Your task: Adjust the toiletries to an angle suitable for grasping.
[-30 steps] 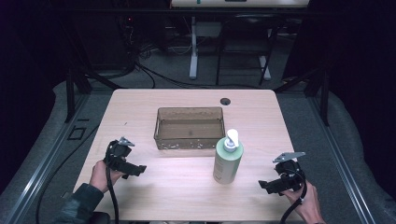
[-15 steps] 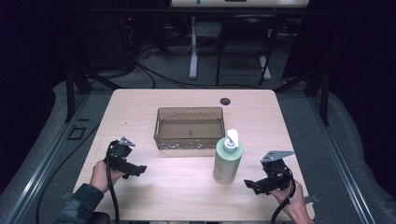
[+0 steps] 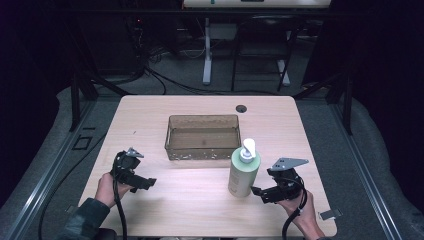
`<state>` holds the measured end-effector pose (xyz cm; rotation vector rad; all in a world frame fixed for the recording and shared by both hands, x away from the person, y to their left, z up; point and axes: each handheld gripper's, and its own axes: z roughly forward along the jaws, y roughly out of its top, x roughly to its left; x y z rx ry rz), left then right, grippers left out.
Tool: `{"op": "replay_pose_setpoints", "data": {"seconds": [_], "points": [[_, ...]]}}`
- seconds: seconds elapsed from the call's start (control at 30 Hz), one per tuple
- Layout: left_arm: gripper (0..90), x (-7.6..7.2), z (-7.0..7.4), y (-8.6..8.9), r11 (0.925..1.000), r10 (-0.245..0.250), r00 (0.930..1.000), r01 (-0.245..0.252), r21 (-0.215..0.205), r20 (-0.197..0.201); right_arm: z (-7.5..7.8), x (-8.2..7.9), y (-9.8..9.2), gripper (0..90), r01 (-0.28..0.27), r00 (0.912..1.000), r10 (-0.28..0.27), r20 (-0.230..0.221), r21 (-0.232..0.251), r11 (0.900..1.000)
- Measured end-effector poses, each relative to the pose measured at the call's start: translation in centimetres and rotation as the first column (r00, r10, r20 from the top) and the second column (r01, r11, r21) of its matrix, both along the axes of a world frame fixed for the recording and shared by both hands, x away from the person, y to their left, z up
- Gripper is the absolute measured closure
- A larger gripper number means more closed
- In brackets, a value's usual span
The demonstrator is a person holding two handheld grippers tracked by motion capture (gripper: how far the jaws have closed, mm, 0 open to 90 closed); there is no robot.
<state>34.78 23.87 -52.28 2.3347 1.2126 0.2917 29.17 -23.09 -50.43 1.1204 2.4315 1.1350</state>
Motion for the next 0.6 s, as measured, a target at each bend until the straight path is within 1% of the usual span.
{"op": "replay_pose_setpoints", "data": {"seconds": [0.07,0.17,0.23,0.3,0.37,0.53,0.6], "points": [[0.2,0.0,0.0,0.0,1.0,-0.001,1.0,0.001,-0.002,-0.001,0.1,0.0,0.2,12.3,-0.005,0.9999,0.005,0.01,0.011,1.0],[0.2,-0.1,0.0,0.1,1.0,0.002,1.0,-0.002,-0.003,-0.003,0.1,0.0,0.7,13.0,-0.01,0.9998,0.01,0.019,0.01,1.0],[0.2,-0.1,0.0,0.2,1.0,0.001,1.0,-0.001,0.0,-0.002,0.1,0.0,1.1,13.2,-0.009,0.9995,0.009,0.03,0.005,1.0],[0.2,-0.1,0.0,0.2,1.0,0.002,1.0,-0.002,0.003,-0.001,0.1,-0.1,1.2,13.9,-0.006,0.9988,0.005,0.048,0.01,1.0],[0.2,-0.2,0.0,0.2,1.0,0.003,1.0,-0.003,-0.001,-0.001,0.2,0.0,1.5,13.9,-0.004,0.9984,0.003,0.057,0.013,1.0],[0.2,-0.3,0.0,0.4,1.0,0.003,1.0,-0.003,0.005,-0.001,0.3,0.1,2.1,13.9,-0.018,0.9975,0.017,0.069,0.014,1.0],[0.2,-0.4,0.0,0.4,1.0,0.004,1.0,-0.004,-0.001,-0.003,0.2,0.3,2.4,13.9,-0.025,0.9973,0.024,0.07,0.018,1.0]]}}
